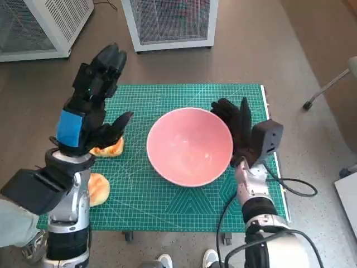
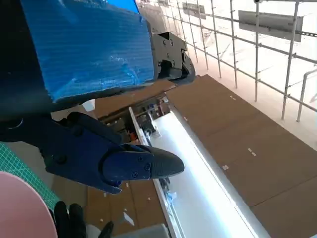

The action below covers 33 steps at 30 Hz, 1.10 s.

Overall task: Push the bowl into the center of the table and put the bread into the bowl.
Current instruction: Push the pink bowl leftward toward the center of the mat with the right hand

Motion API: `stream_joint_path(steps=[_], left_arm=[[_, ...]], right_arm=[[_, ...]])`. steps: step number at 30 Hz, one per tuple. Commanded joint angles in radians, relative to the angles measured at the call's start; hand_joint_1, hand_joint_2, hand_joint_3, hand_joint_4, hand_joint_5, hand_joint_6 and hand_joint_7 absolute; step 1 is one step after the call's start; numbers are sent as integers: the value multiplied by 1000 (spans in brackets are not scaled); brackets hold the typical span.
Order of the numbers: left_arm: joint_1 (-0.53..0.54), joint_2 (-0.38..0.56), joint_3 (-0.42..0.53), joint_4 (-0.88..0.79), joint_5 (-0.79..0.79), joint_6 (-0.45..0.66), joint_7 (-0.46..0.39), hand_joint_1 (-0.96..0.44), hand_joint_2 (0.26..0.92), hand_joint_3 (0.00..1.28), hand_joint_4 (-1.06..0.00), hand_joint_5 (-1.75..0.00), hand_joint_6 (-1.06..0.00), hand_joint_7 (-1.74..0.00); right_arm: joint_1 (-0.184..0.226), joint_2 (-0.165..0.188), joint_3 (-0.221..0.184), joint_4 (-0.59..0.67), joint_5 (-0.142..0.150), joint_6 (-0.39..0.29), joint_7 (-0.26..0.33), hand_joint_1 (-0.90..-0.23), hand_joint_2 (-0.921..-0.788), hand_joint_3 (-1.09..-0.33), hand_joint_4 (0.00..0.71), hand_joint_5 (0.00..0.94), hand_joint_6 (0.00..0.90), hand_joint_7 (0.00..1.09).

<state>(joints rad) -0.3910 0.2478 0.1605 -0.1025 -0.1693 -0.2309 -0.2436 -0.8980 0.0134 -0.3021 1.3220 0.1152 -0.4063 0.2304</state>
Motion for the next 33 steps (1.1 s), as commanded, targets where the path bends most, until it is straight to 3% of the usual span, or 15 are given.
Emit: stream_joint_path(steps=[1, 13, 17, 23, 29, 33], left_arm=[[21, 14, 9, -32, -4, 11, -1, -643, 921, 344, -214, 0, -99, -414], [36, 24, 20, -58, -11, 34, 3, -660, 921, 362, -196, 0, -96, -432], [42, 23, 22, -67, -11, 41, 5, -656, 921, 362, -195, 0, -93, -439], [43, 23, 28, -73, -21, 52, 5, -640, 921, 358, -196, -1, -86, -451], [39, 20, 28, -68, -27, 55, 4, -635, 921, 357, -203, -4, -80, -462], [35, 17, 22, -64, -23, 54, 8, -638, 921, 357, -206, -5, -78, -468]], right_arm=[[-6, 16, -7, 12, 3, 31, 4, -632, -921, -550, 220, 1, 384, 26], [-27, 27, -11, 12, -2, 44, -2, -610, -921, -545, 217, 0, 384, 23], [-28, 14, -5, 10, -9, 41, 2, -608, -921, -545, 216, 0, 385, 22], [-40, -15, -16, 2, 4, 28, 21, -609, -921, -550, 219, 1, 382, 19], [-62, -46, -27, -21, 19, -24, 53, -615, -921, -552, 224, 3, 379, 16], [-76, -58, -36, -48, 39, -97, 105, -605, -921, -566, 227, 4, 377, 14]])
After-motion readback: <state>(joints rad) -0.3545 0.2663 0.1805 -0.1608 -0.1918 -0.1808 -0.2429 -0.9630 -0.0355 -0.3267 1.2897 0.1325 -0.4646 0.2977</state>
